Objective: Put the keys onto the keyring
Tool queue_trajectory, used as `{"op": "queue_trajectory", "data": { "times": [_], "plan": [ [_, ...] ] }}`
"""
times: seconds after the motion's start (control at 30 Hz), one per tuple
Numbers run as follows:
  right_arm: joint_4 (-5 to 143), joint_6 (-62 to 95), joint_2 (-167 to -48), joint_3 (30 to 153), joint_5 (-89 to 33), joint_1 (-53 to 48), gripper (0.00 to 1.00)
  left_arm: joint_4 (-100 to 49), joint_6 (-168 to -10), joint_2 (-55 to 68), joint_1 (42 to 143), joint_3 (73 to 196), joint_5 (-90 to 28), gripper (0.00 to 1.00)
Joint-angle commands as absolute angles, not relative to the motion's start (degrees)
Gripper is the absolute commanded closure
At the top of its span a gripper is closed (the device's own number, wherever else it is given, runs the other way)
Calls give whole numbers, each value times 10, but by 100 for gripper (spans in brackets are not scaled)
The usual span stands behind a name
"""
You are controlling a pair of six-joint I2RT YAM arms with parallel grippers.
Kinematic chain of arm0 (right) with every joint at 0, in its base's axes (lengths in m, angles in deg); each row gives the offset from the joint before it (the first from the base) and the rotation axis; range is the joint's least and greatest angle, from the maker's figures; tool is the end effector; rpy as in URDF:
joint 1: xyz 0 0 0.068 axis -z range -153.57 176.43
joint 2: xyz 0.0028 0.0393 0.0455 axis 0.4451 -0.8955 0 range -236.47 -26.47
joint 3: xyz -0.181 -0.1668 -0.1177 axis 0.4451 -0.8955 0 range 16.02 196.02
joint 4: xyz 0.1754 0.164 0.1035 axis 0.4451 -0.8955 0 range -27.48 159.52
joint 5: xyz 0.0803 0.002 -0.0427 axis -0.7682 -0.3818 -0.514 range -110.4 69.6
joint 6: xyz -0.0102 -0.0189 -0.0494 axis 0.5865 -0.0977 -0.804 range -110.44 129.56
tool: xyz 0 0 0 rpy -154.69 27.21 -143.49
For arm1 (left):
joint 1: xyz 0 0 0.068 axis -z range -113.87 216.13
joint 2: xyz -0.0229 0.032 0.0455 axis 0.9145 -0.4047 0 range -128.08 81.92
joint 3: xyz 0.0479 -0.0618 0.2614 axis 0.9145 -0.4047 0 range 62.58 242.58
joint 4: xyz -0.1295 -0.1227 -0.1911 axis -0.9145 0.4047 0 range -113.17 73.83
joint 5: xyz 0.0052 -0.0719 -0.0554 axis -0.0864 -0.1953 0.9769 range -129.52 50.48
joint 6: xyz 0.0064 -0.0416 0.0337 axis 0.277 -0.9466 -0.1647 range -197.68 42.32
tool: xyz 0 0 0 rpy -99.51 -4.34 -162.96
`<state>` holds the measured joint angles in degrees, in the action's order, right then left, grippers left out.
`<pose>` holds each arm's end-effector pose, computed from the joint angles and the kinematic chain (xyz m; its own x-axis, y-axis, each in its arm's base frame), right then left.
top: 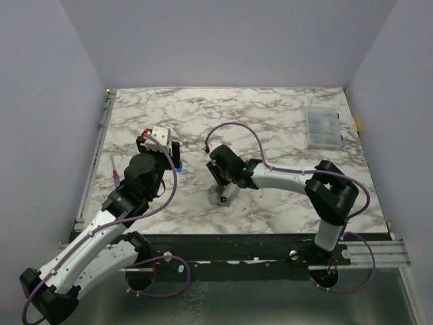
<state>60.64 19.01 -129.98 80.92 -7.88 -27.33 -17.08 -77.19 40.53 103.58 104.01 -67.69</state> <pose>0.2333 0.3053 0.1841 -0.5449 -0.4723 -0.6928 -0.6197 0.7835 -0.0467 0.1465 -0.0911 0.3371 -0.0823 0.0725 -0.9940 0.1641 0.9847 0.0582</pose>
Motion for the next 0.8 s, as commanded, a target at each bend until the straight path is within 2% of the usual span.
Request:
{"op": "queue_trajectory", "data": {
  "times": [0.0,0.3,0.77],
  "plan": [
    [583,219,-1315,828,-102,-260,62,-170,-772,407,1034,1033,-689,32],
    [582,230,-1339,825,-134,-244,62,-170,-772,408,1034,1033,-690,32],
    [595,229,-1346,822,-147,-244,67,-170,-772,407,1034,1033,-691,32]
  ]
}}
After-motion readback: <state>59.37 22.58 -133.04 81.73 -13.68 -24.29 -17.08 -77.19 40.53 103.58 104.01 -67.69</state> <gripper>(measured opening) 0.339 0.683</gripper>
